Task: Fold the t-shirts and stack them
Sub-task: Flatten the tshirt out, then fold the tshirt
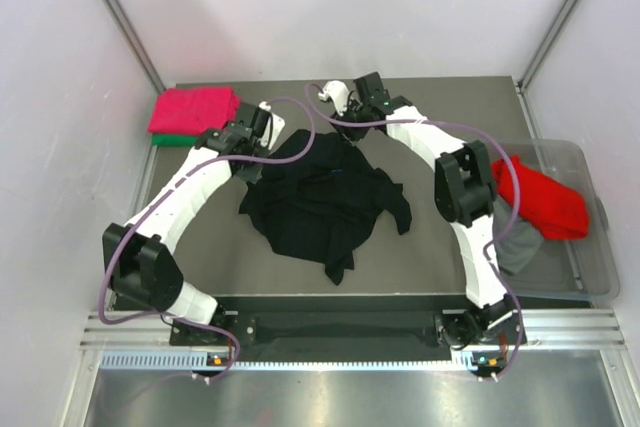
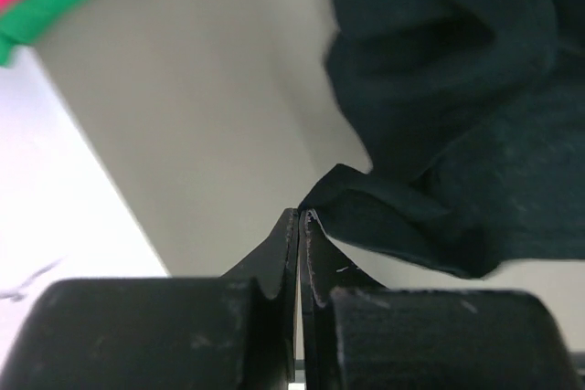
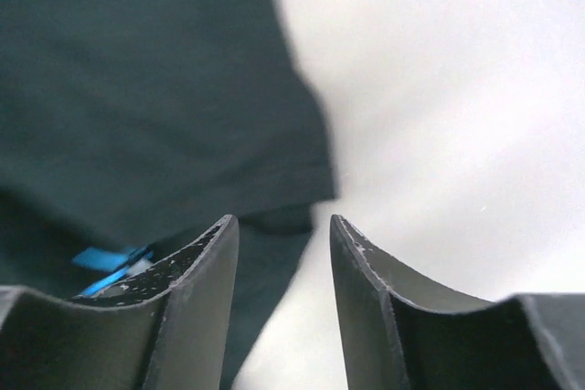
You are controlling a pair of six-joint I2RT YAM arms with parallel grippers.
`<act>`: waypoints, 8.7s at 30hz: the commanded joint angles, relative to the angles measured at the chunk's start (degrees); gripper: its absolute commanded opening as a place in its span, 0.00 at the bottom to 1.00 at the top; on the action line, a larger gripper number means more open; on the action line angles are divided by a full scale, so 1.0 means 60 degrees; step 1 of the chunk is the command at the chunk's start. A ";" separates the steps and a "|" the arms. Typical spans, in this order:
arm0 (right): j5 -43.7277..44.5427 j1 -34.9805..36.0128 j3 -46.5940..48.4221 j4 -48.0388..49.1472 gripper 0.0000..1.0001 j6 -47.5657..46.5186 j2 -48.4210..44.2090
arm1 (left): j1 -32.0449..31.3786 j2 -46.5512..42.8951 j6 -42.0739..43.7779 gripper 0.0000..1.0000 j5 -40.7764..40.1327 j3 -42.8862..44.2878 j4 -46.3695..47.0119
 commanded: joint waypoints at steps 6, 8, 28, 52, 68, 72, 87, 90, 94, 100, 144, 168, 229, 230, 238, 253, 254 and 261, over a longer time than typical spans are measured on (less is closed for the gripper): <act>0.0657 -0.0402 0.2846 -0.0392 0.45 0.0657 0.1910 | -0.0050 -0.1087 -0.0570 0.00 0.0770 -0.0895 0.0930; 0.0730 -0.0402 0.3168 -0.0509 0.46 0.0701 0.2247 | -0.0050 -0.1116 -0.0629 0.00 0.0814 -0.1055 0.0930; -0.0090 -0.0461 0.3330 -0.0934 0.47 0.1200 0.2995 | -0.0036 -0.1190 -0.0629 0.00 0.0785 -0.1408 0.1179; -0.0354 -0.1016 0.2704 -0.0790 0.00 0.1112 0.0641 | -0.0050 -0.1642 -0.0118 0.00 -0.0180 -0.0766 0.1545; 0.1432 -0.1926 0.0430 0.0985 0.00 -0.0133 -0.6847 | -0.0021 -0.2844 0.2899 0.00 -0.1939 0.2268 0.4118; 0.2119 -0.1926 0.0768 0.0852 0.00 -0.0177 -0.7913 | -0.0021 -0.3386 0.3603 0.00 -0.1954 0.2532 0.5001; 0.1933 -0.2643 -0.0186 -0.0347 0.00 0.0599 -1.1432 | 0.0212 -0.5991 0.3004 0.00 -0.0667 0.2958 0.4023; 0.1902 -0.2673 0.0385 -0.0874 0.00 0.0585 -1.1740 | 0.0257 -0.6606 0.3164 0.00 -0.0359 0.2870 0.3743; 0.1712 -0.2673 0.1309 -0.1505 0.00 0.0438 -1.2121 | 0.0345 -0.7194 0.3165 0.00 -0.0109 0.3220 0.3275; 0.1082 -0.2906 0.2128 -0.1900 0.00 0.0423 -1.2942 | 0.0506 -0.8102 0.3589 0.00 0.0010 0.3280 0.2777; 0.2398 -0.3127 -0.3092 0.4836 0.00 -0.1145 -0.3498 | 0.2850 0.2528 0.4542 0.00 0.0478 -0.0516 1.0435; 0.4070 -0.2907 0.4356 0.6169 0.00 -0.0763 0.3010 | 0.3128 0.7774 0.3736 0.00 0.0081 0.4200 1.2429; 0.3001 -0.2175 -0.8019 0.2303 0.00 0.1595 -0.9821 | 0.3245 0.1331 0.3311 0.00 0.1737 -0.2740 1.2210; 0.2957 -0.2175 -0.8123 0.2245 0.00 0.1639 -0.9938 | 0.3245 0.1243 0.3311 0.00 0.1723 -0.2929 1.2123; 0.2328 -0.2175 -0.8621 0.1497 0.00 0.1873 -1.0803 | 0.3245 0.0422 0.3399 0.00 0.1752 -0.3941 1.1873; 0.1054 -0.2160 -0.9618 0.1351 0.00 0.2312 -1.1389 | 0.3377 0.0187 0.3297 0.00 0.1225 -0.5436 1.2063; 0.0995 -0.2160 -0.9633 0.1336 0.00 0.2342 -1.1404 | 0.3406 0.0216 0.3311 0.00 0.1137 -0.5480 1.2107; 0.0657 -0.2175 -0.9881 0.1307 0.00 0.2372 -1.1448 | 0.3538 0.0202 0.3370 0.00 0.0946 -0.5699 1.2312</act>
